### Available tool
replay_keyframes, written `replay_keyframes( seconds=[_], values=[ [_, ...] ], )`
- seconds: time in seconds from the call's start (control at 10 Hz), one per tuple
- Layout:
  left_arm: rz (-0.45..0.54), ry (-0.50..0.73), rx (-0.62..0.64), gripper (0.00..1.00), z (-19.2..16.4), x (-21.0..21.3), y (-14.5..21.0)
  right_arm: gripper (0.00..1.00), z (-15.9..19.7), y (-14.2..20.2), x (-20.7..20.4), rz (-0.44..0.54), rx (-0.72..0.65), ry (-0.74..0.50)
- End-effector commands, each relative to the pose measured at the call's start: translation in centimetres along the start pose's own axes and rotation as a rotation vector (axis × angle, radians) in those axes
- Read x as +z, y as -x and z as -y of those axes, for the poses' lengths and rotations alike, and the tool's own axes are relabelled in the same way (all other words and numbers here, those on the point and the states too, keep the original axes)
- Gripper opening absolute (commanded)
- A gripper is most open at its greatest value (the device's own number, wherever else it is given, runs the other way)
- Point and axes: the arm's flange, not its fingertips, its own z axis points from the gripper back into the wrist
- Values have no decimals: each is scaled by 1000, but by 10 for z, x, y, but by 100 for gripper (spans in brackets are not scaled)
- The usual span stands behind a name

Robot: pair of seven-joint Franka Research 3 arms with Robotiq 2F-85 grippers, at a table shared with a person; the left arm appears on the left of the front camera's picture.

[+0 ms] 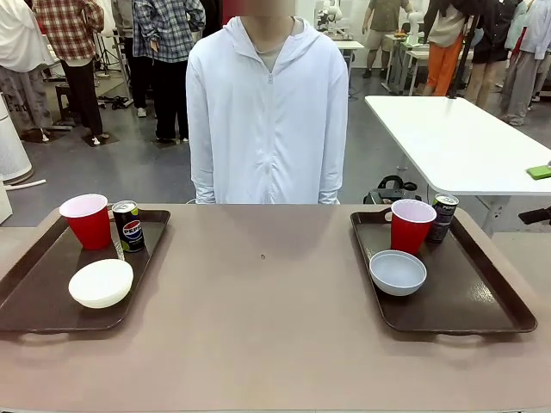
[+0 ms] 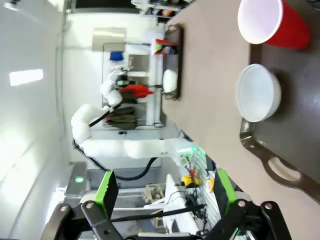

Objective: Prepare tableware on both trays.
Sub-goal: Pick up a Picnic Bowl from the table and place it on a Handle tray.

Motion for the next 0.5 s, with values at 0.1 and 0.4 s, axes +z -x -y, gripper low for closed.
replay_keyframes(
  seconds=[0.1, 0.4],
  values=[
    [10, 15, -7, 100, 3, 1, 0, 100, 17, -16, 13, -16, -1, -35],
    [10, 15, -7, 100, 3, 1, 0, 100, 18, -7, 9, -14, -16, -36]
  ],
)
